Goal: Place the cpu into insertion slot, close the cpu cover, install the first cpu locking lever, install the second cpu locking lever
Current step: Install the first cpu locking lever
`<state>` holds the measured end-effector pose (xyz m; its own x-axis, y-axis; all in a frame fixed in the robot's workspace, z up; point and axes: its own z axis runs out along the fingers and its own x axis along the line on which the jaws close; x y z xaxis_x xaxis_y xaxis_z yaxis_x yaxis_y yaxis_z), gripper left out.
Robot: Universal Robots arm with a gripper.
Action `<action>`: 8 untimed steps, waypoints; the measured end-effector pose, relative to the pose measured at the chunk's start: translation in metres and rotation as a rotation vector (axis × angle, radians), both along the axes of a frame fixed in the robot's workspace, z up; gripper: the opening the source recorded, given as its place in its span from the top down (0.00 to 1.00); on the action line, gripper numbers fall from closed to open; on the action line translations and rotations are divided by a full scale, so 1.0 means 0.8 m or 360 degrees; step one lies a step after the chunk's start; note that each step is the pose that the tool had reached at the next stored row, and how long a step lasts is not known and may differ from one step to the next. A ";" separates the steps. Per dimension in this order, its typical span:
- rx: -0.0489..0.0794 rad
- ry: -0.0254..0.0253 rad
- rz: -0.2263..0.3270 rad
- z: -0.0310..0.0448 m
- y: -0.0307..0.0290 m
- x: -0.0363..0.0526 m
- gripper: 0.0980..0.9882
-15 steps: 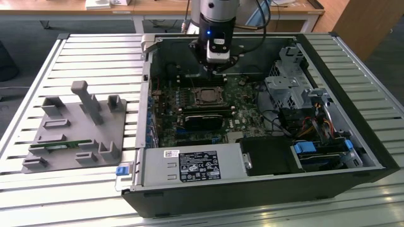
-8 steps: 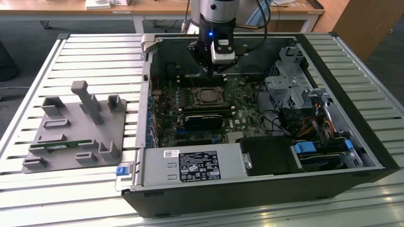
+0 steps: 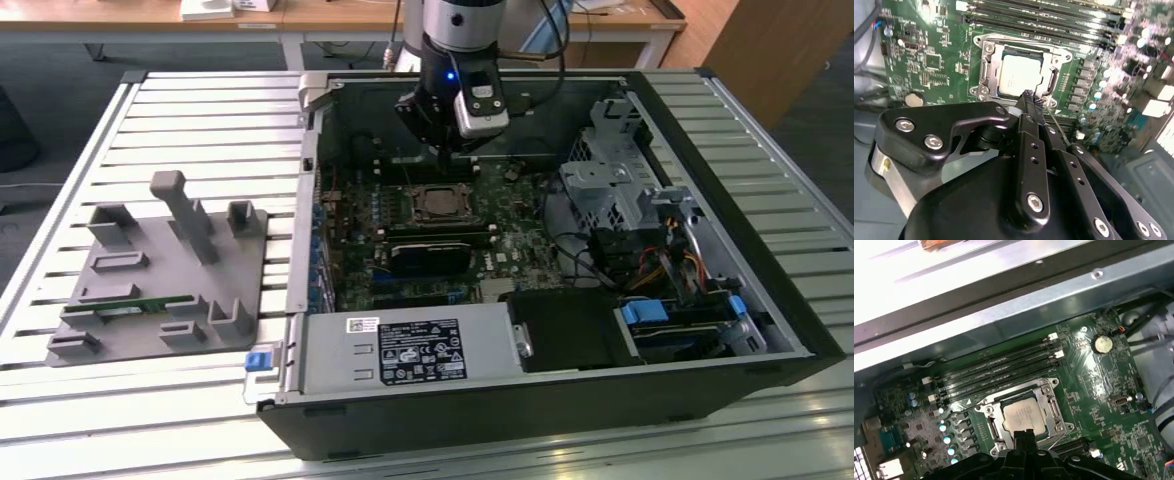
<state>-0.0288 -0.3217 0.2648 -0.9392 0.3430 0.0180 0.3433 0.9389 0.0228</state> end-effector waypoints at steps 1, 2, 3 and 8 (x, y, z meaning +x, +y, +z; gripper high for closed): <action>0.0000 0.00000 0.0028 -0.0005 0.0000 0.000 0.99; 0.0000 0.00000 0.0057 -0.0009 0.0000 0.000 0.99; 0.0000 0.00000 0.0086 -0.0014 0.0000 0.000 0.99; 0.0000 0.00001 0.0231 -0.0036 0.0000 0.000 0.99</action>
<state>-0.0288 -0.3217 0.2619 -0.9790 0.2033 0.0181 0.2037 0.9788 0.0228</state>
